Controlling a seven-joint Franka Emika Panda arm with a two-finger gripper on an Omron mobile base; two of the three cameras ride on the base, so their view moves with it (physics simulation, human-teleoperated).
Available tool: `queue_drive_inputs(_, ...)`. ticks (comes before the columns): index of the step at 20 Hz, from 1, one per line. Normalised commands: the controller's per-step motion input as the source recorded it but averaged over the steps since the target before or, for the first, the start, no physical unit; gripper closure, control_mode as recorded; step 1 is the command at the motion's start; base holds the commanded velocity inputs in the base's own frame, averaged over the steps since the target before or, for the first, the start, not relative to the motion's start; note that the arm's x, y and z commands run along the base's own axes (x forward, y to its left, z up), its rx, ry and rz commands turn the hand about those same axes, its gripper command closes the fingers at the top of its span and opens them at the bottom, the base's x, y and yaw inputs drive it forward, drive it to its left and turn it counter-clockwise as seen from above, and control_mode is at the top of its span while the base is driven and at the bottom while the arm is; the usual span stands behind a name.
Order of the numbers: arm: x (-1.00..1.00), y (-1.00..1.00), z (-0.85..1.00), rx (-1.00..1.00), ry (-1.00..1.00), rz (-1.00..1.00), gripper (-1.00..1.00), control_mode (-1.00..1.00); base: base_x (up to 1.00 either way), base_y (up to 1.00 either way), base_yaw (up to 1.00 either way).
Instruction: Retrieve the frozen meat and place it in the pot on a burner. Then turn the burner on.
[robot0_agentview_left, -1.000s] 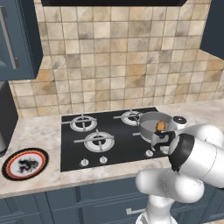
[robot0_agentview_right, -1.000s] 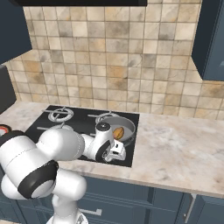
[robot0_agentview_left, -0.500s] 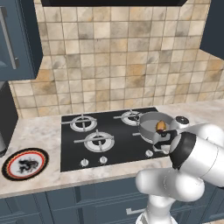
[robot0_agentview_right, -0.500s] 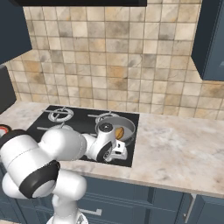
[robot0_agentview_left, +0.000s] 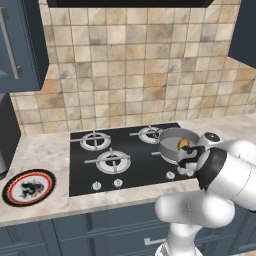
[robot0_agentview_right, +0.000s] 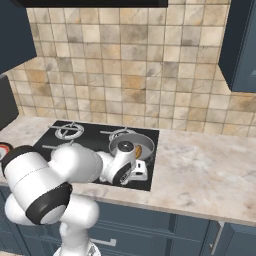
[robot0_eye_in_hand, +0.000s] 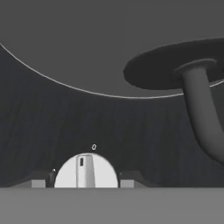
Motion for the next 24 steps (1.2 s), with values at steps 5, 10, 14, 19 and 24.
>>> queue_drive_inputs(5, 0.0, 0.0, -0.18, 0.0, 0.0, 0.15, 1.0, -1.0, 0.0, 0.0, 0.0)
queue_drive_inputs(10, 0.0, 0.0, -0.2, 0.0, 0.0, 0.14, 1.0, -1.0, 0.0, 0.0, 0.0)
queue_drive_inputs(14, 0.0, 0.0, -0.22, 0.0, 0.0, 0.14, 1.0, -1.0, 0.0, 0.0, 0.0)
queue_drive_inputs(19, 0.0, 0.0, -0.2, 0.0, 0.0, 0.15, 1.0, -1.0, 0.0, 0.0, 0.0)
queue_drive_inputs(24, -0.02, 0.0, -0.16, 0.0, 0.0, 0.14, 1.0, -1.0, 0.0, 0.0, 0.0)
